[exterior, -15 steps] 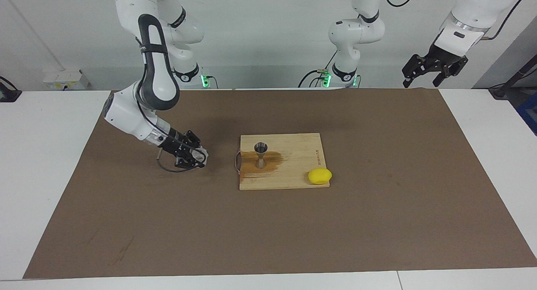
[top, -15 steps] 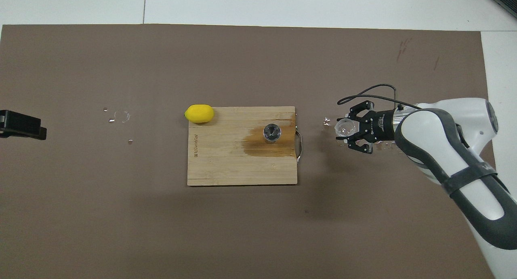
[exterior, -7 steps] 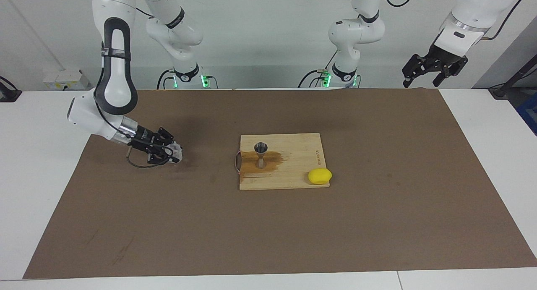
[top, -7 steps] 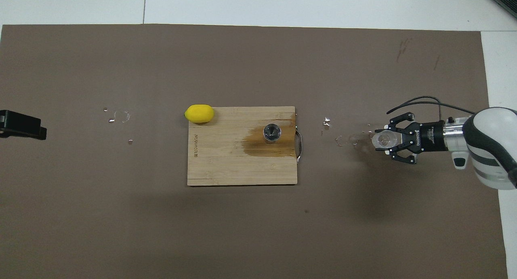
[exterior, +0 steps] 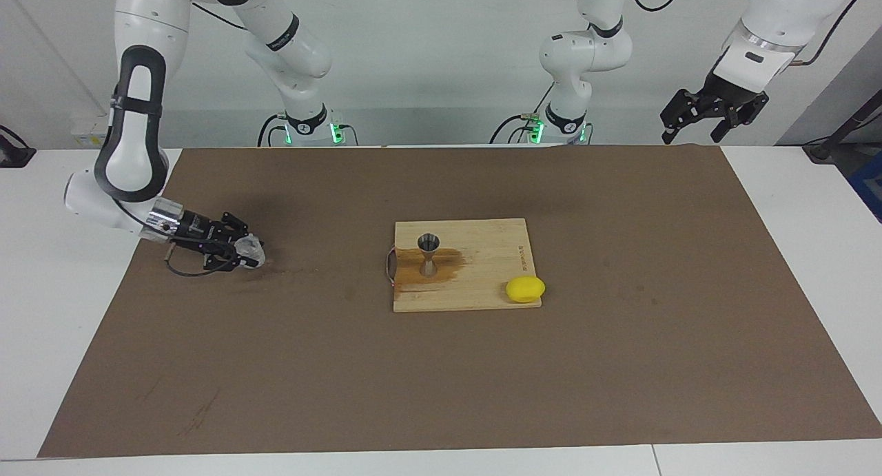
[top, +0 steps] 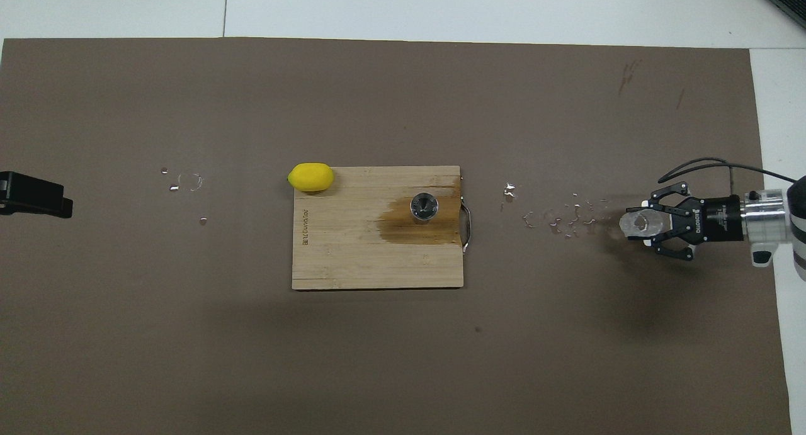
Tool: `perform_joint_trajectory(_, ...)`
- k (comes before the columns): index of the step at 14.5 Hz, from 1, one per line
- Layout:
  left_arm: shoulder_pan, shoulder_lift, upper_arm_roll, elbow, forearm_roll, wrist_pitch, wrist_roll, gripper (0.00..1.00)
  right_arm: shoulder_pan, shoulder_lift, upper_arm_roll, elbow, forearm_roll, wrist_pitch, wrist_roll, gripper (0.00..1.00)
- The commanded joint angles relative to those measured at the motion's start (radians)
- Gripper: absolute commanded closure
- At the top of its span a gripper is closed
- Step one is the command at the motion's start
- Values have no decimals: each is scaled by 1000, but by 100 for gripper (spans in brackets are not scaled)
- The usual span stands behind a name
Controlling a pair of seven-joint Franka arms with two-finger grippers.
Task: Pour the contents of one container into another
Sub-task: 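Turn the glass cup upright and carry it back with the right gripper, then lower the glass cup onto the table and open the right gripper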
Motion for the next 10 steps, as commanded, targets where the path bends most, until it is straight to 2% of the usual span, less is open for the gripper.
perform_joint_trajectory(1, 4, -14, -1, -17, -11, 0, -10, 0, -51, 86, 14, 127, -64, -80, -53, 100)
perform_joint_trajectory(10, 4, -14, -1, -17, -11, 0, -11, 0, -50, 79, 6, 69, -74, -21, -32, 100)
